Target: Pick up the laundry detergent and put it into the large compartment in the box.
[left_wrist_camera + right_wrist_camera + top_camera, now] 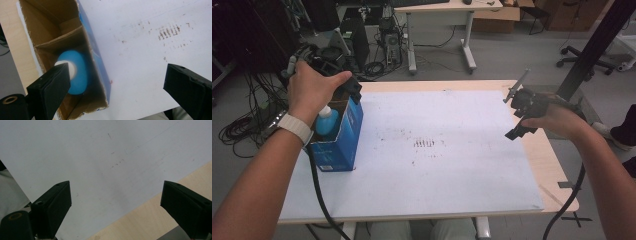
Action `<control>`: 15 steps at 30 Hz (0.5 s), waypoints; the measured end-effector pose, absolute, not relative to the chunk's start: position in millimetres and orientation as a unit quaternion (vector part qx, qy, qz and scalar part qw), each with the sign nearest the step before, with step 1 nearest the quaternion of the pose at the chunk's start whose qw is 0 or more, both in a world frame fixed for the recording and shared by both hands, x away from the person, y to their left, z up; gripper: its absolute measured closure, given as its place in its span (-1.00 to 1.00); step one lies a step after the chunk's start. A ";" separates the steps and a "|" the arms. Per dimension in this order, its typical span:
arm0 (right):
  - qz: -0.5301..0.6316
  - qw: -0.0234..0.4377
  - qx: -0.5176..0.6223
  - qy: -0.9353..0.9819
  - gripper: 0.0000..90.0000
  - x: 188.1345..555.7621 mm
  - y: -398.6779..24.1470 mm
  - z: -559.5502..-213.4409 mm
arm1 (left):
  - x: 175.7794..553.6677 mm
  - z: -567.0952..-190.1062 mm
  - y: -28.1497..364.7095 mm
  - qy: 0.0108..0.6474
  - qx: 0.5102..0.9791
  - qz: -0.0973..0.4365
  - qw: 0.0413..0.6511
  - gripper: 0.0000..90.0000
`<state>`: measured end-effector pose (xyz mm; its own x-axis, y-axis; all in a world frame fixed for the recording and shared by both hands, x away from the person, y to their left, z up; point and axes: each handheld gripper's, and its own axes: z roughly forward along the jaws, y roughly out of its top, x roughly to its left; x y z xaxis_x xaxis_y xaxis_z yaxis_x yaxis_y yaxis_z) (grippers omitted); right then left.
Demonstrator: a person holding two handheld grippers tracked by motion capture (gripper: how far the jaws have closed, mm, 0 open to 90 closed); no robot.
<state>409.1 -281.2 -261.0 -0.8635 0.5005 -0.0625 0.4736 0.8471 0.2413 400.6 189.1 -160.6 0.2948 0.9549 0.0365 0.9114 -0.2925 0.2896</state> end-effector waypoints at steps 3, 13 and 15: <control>0.108 0.060 0.255 0.959 -0.79 409.6 -282.0 -262.2 | 398.0 -158.0 184.1 0.577 0.802 0.104 0.109 -0.84; 0.110 0.059 0.257 0.958 -0.83 412.7 -276.5 -262.7 | 389.8 -157.7 157.0 0.535 0.832 0.101 0.108 -0.83; 0.112 0.059 0.257 0.958 -0.84 413.0 -274.7 -261.5 | 387.8 -159.4 148.9 0.521 0.841 0.098 0.107 -0.83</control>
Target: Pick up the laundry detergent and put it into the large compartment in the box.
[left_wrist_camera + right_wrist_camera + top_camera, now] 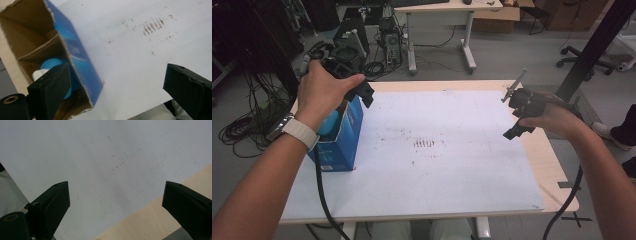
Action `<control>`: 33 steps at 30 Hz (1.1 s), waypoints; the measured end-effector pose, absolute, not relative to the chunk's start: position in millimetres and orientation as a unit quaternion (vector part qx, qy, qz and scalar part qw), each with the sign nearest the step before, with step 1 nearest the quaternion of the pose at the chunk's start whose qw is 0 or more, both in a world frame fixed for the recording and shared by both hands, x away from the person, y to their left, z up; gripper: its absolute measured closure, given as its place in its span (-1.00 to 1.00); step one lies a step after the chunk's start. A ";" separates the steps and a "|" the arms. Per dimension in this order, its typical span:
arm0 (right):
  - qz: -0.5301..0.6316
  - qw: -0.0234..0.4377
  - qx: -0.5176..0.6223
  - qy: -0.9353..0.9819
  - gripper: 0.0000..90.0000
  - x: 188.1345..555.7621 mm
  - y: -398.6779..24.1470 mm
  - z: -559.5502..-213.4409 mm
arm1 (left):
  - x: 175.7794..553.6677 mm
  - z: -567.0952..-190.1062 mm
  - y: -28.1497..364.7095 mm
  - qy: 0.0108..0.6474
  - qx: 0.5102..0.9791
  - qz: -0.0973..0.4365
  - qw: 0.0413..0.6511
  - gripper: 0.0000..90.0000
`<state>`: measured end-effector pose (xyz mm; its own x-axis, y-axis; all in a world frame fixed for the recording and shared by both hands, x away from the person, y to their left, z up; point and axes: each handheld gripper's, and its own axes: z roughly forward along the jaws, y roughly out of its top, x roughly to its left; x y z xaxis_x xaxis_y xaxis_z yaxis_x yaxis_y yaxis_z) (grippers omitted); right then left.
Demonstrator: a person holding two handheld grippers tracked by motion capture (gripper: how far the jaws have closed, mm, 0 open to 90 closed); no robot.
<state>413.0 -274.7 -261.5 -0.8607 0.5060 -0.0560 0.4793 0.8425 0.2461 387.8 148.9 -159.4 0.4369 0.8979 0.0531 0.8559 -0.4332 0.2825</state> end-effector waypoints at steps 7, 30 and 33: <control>0.112 0.058 0.256 0.958 -0.85 414.0 -271.9 -263.9 | 381.5 -165.9 121.0 0.475 0.870 0.081 0.109 -0.83; 0.119 0.062 0.248 0.959 -0.84 414.4 -266.2 -260.8 | 370.4 -178.9 97.8 0.440 0.886 0.081 0.123 -0.82; 0.120 0.062 0.248 0.959 -0.84 413.6 -266.8 -261.6 | 369.9 -179.8 96.3 0.440 0.886 0.080 0.123 -0.82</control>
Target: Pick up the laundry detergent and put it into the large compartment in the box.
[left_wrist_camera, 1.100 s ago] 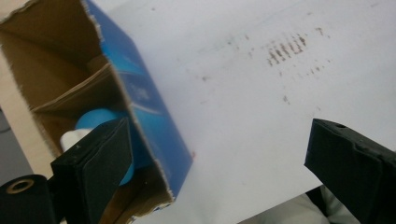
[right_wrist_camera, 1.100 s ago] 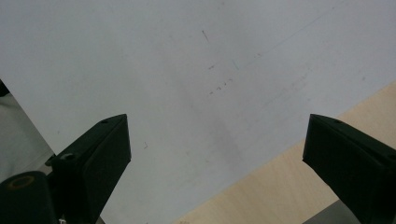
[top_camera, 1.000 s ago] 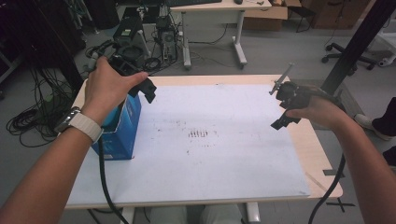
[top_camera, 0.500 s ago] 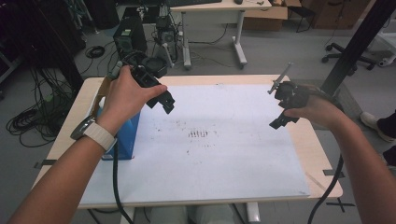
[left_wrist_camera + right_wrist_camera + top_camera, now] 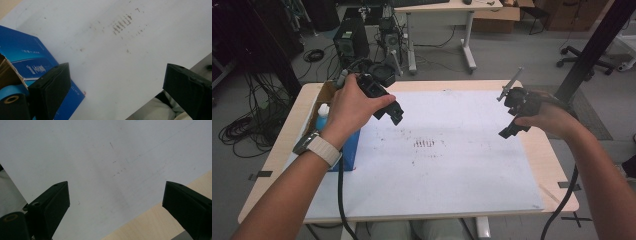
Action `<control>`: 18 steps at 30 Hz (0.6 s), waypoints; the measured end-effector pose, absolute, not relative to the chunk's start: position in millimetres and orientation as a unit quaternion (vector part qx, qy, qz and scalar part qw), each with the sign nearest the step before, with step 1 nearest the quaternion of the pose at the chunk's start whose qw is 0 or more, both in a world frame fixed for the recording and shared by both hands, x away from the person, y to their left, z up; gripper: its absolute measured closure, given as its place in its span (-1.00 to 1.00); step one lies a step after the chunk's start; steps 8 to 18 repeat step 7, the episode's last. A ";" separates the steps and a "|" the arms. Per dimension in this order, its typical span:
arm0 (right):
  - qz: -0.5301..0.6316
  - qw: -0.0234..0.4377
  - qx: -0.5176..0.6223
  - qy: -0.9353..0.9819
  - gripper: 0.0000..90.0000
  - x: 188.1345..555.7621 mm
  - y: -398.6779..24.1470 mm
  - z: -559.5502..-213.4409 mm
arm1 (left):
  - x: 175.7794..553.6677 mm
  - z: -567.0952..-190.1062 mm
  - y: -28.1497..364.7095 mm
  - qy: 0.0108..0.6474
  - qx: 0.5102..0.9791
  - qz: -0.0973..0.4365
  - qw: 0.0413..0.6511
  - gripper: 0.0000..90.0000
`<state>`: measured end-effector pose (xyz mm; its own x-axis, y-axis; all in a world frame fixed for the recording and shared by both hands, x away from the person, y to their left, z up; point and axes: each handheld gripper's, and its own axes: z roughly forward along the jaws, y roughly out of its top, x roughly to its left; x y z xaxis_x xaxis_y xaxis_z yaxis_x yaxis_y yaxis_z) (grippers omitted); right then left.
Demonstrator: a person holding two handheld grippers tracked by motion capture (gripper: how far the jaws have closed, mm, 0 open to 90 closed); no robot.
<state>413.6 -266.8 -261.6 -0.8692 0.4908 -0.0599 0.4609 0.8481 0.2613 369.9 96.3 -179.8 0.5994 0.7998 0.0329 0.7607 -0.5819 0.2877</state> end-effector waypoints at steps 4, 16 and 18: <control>0.121 0.062 0.249 0.959 -0.84 412.5 -267.4 -262.1 | 369.5 -180.0 95.6 0.440 0.886 0.079 0.123 -0.82; 0.122 0.062 0.248 0.959 -0.84 412.1 -268.3 -263.0 | 369.9 -180.1 95.6 0.440 0.886 0.078 0.124 -0.82; 0.122 0.062 0.248 0.959 -0.84 412.1 -268.3 -263.0 | 369.9 -180.1 95.6 0.440 0.886 0.078 0.124 -0.82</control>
